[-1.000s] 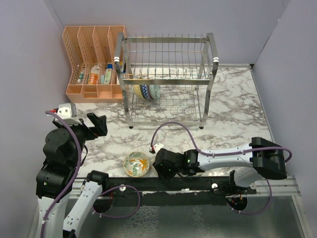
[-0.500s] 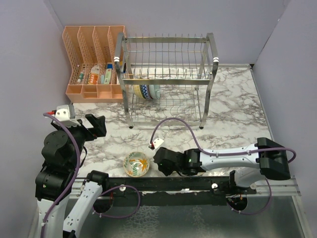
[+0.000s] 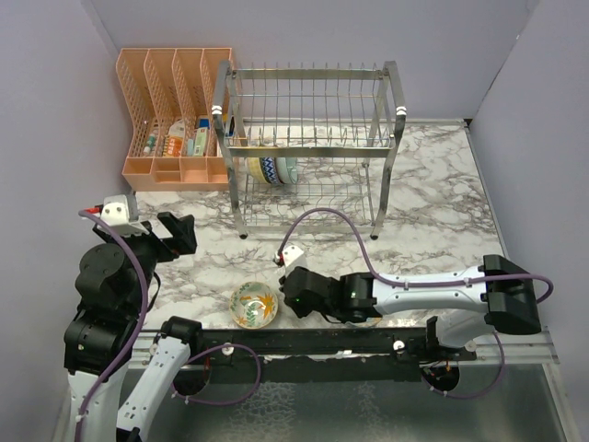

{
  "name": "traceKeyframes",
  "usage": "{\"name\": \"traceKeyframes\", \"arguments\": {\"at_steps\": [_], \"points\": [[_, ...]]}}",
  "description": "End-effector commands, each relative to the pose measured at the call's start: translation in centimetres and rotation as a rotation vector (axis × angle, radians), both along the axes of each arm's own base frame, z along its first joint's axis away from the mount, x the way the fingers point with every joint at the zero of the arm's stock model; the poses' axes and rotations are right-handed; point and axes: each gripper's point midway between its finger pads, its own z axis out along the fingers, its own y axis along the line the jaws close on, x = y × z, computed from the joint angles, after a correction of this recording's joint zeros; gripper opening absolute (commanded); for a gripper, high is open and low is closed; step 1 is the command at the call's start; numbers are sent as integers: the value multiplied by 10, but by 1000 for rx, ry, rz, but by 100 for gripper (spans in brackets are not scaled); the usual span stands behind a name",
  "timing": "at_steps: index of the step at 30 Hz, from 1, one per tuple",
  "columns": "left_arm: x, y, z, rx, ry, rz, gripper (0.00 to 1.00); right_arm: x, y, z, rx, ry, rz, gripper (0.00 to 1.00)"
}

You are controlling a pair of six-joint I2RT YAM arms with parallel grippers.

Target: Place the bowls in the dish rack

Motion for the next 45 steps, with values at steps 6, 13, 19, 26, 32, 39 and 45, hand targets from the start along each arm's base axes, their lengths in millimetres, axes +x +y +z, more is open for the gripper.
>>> {"name": "traceKeyframes", "arguments": {"at_steps": [6, 13, 19, 26, 32, 39, 45], "points": [[-12, 9, 25, 14, -67, 23, 99, 41, 37, 77, 232, -159, -71, 1], [-14, 10, 29, 15, -78, 26, 99, 55, 49, 125, 542, -83, 17, 1], [-14, 11, 30, 21, -77, 33, 99, 51, 51, 163, 811, 28, 136, 1], [-13, 10, 31, 16, -79, 29, 99, 52, 57, 183, 995, 145, 184, 1], [-13, 9, 34, 15, -84, 23, 99, 78, 59, 184, 1114, 225, 160, 1], [-16, 11, 37, 27, -88, 25, 99, 108, 61, 190, 1170, 211, 92, 1], [-14, 10, 38, 27, -89, 20, 99, 144, 57, 189, 1199, 192, 12, 1]]}}
